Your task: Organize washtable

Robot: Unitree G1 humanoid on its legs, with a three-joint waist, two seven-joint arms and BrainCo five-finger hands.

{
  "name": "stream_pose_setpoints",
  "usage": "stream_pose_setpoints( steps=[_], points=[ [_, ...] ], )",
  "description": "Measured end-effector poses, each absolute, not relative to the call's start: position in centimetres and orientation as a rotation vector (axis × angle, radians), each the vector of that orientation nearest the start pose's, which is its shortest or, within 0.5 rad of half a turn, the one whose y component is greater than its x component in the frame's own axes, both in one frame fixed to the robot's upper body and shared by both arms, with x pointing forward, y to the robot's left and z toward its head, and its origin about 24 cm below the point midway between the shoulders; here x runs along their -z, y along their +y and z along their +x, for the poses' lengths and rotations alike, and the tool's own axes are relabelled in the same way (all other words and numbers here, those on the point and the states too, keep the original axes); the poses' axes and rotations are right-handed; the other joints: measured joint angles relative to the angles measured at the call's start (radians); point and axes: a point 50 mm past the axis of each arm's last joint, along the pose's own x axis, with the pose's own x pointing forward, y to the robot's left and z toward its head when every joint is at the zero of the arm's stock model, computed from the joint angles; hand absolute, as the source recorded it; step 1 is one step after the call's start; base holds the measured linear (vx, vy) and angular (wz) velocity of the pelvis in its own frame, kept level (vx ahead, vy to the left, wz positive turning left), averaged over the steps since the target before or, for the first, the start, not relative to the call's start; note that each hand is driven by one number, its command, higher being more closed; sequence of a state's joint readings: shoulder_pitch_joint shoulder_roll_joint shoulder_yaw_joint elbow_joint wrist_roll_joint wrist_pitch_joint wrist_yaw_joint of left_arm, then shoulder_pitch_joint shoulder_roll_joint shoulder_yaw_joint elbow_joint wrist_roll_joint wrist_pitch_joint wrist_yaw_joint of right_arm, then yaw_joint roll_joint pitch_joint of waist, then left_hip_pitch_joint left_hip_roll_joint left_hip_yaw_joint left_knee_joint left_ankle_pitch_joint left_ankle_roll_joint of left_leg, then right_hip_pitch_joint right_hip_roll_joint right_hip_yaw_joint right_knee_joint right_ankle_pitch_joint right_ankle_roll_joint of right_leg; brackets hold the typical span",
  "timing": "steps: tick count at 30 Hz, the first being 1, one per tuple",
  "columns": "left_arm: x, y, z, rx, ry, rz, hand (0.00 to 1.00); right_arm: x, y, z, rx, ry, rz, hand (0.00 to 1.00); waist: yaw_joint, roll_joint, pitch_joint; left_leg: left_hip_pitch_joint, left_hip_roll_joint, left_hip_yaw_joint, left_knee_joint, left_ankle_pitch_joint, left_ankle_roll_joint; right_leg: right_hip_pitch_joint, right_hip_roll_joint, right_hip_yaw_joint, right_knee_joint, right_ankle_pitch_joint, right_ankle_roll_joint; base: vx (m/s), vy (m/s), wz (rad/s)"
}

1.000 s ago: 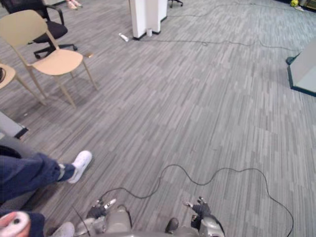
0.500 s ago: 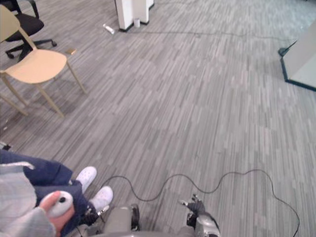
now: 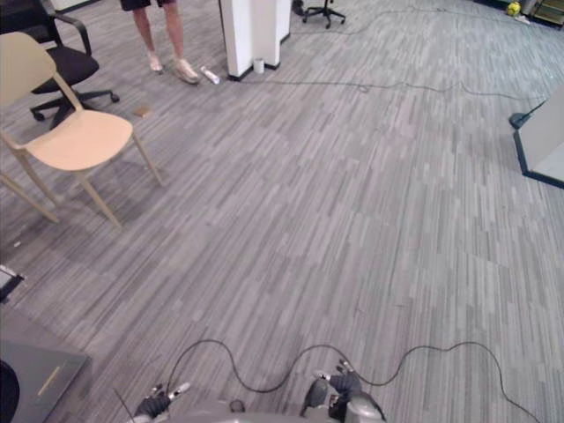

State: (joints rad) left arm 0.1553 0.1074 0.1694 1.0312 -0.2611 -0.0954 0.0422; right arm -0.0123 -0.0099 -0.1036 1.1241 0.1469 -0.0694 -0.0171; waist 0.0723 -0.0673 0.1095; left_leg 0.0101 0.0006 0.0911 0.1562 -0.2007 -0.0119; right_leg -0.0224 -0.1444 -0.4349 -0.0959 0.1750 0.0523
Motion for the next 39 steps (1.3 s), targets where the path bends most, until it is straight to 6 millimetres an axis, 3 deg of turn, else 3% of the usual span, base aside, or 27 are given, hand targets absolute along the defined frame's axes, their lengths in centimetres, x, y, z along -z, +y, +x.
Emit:
stream_pose_setpoints(
  steps=[4, 8, 14, 19, 23, 39],
  points=[
    [15.9, 22.0, 7.3, -0.431, 1.043, -0.162, 0.00, 15.9, -17.1, 12.2, 0.209, 1.033, 0.155, 0.00, -0.002, 0.004, -0.008, 0.011, 0.000, 0.000, -0.021, 0.001, 0.000, 0.000, -0.013, -0.002, 0.000, -0.001, 0.002, 0.01, 0.010, 0.00],
    [16.0, 21.6, 7.2, -0.395, 1.055, -0.128, 0.00, 15.8, -18.8, 12.1, 0.270, 1.026, 0.151, 0.00, -0.004, 0.019, -0.048, 0.053, -0.015, 0.018, -0.091, 0.032, 0.011, 0.003, -0.030, -0.004, 0.001, -0.007, 0.019, 0.05, 0.062, -0.03],
    [16.1, 21.0, 7.3, -0.345, 1.065, -0.087, 0.00, 15.7, -20.3, 11.9, 0.401, 1.013, 0.210, 0.00, -0.007, 0.043, -0.051, 0.107, -0.020, 0.048, -0.121, 0.042, 0.013, 0.035, -0.033, -0.004, 0.000, -0.008, 0.024, 0.06, 0.053, -0.06],
    [16.2, 21.0, 7.4, -0.314, 1.078, -0.057, 0.00, 15.5, -20.4, 12.3, 0.435, 0.997, 0.247, 0.00, -0.023, 0.049, -0.044, 0.097, -0.017, 0.063, -0.122, 0.042, 0.013, 0.018, -0.032, 0.005, 0.007, -0.008, 0.025, 0.01, 0.015, -0.07],
    [16.0, 21.3, 8.0, -0.312, 1.067, -0.044, 0.00, 15.1, -20.3, 13.8, 0.425, 0.961, 0.254, 0.00, -0.031, 0.040, -0.031, 0.043, -0.015, 0.084, -0.126, 0.042, 0.013, -0.046, -0.031, 0.029, 0.010, -0.004, 0.031, -0.02, -0.001, -0.11],
    [16.1, 21.2, 7.7, -0.319, 1.078, -0.024, 0.00, 15.1, -20.4, 13.7, 0.453, 0.957, 0.282, 0.00, -0.032, 0.041, -0.022, 0.121, -0.004, 0.133, -0.158, 0.050, -0.001, 0.000, -0.010, 0.054, -0.001, -0.014, 0.037, 0.03, 0.005, -0.06]
  ],
)
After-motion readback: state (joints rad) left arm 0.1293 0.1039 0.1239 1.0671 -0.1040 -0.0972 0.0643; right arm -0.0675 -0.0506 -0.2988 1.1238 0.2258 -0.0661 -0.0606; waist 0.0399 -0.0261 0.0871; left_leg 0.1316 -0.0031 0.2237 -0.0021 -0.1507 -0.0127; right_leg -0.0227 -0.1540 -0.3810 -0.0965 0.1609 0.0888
